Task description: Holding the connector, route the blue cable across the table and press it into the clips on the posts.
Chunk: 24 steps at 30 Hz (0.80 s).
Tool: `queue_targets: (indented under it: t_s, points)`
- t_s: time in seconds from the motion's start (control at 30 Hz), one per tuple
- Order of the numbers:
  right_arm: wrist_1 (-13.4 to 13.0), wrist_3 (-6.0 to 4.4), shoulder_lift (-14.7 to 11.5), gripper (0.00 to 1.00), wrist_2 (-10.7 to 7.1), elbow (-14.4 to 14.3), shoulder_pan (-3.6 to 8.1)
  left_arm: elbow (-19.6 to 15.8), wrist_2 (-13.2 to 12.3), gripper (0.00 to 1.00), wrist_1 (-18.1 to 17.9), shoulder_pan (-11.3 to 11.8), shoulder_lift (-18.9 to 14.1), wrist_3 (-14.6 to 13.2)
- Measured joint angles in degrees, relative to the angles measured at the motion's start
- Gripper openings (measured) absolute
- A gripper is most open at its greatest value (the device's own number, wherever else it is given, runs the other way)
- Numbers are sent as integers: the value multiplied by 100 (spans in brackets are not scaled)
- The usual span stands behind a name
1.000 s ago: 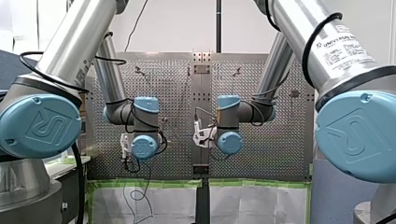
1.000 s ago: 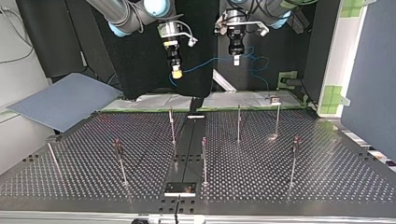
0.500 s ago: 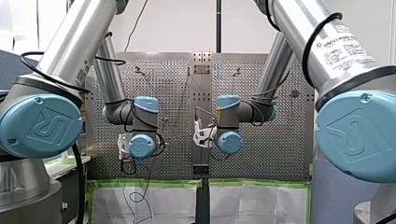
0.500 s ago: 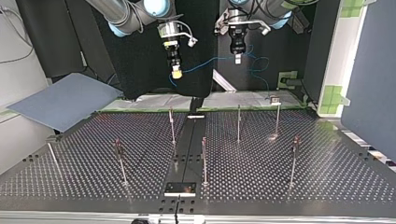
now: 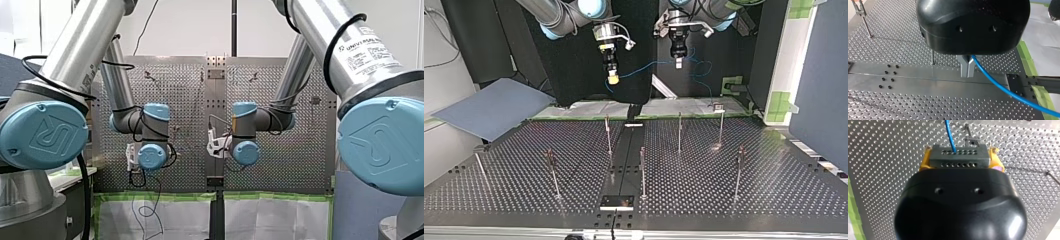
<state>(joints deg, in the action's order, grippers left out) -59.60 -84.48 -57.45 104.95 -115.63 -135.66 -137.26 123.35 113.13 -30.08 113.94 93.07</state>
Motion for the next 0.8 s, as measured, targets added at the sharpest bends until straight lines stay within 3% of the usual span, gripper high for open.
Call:
queue_targets:
  t_s: [0.8]
  points:
    - [47, -3, 46, 0, -24, 48, -22, 75, 42, 0, -127, -38, 4, -42]
